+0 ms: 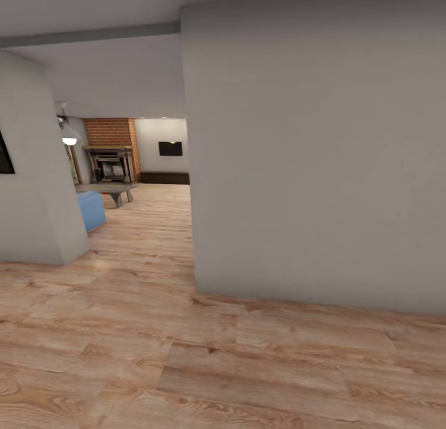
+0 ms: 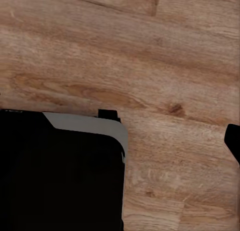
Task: Move the two storage containers from the living room to the garage. In the garage, place one container on the floor and stack the other container on top of it (either order is fine).
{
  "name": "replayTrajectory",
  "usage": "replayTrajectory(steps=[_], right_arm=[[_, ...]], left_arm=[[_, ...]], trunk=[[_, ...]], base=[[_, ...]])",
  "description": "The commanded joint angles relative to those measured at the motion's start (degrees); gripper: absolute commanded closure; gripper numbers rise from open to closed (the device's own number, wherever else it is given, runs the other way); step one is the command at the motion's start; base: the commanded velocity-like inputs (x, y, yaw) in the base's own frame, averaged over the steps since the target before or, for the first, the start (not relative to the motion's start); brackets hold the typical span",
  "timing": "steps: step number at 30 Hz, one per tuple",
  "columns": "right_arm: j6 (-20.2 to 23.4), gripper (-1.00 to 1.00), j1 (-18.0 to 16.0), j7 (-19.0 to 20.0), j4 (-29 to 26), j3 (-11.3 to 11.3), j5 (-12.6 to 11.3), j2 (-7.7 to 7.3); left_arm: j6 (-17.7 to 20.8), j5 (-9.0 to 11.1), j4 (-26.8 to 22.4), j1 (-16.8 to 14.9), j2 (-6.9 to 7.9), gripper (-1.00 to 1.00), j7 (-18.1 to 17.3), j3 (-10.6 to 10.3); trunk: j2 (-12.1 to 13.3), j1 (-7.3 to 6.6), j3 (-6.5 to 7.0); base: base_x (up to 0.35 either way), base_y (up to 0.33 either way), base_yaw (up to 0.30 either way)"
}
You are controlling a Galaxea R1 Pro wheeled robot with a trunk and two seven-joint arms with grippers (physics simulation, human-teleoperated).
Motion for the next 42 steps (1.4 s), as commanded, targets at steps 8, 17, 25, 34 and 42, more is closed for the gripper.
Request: replayTrajectory(steps=[8,17,25,34,42], right_arm=[[-0.25,-1.00,-0.08,-0.35,0.16,-0.13,0.68,0.00],[-0.25,-1.00,-0.08,-0.35,0.16,-0.13,0.68,0.00],[-0.25,-1.00,-0.08,-0.35,0.16,-0.13,0.68,0.00],[-0.25,-1.00,-0.08,-0.35,0.16,-0.09,0.64,0.00],[-0.25,-1.00,-0.08,-0.35,0.16,0.01,0.68,-0.07]], left_arm=[[-0.09,0.37,-0.02,-0.03,-0.01,-1.00,0.18,-0.54],[-0.09,0.37,-0.02,-0.03,-0.01,-1.00,0.18,-0.51],[-0.09,0.37,-0.02,-0.02,-0.01,-1.00,0.14,-0.53],[-0.01,0.34,-0.06,-0.03,-0.01,-1.00,0.11,-0.51],[-0.15,0.20,-0.10,-0.03,-0.17,-1.00,0.18,-0.54]], trunk=[[-0.06,0.04,-0.09],[-0.06,0.04,-0.09],[-0.06,0.04,-0.09],[-0.06,0.04,-0.09],[-0.06,0.04,-0.09]], base=[[0.325,0.000,0.267],[0.325,0.000,0.268],[0.325,0.000,0.268],[0.325,0.000,0.277],[0.325,0.000,0.280]])
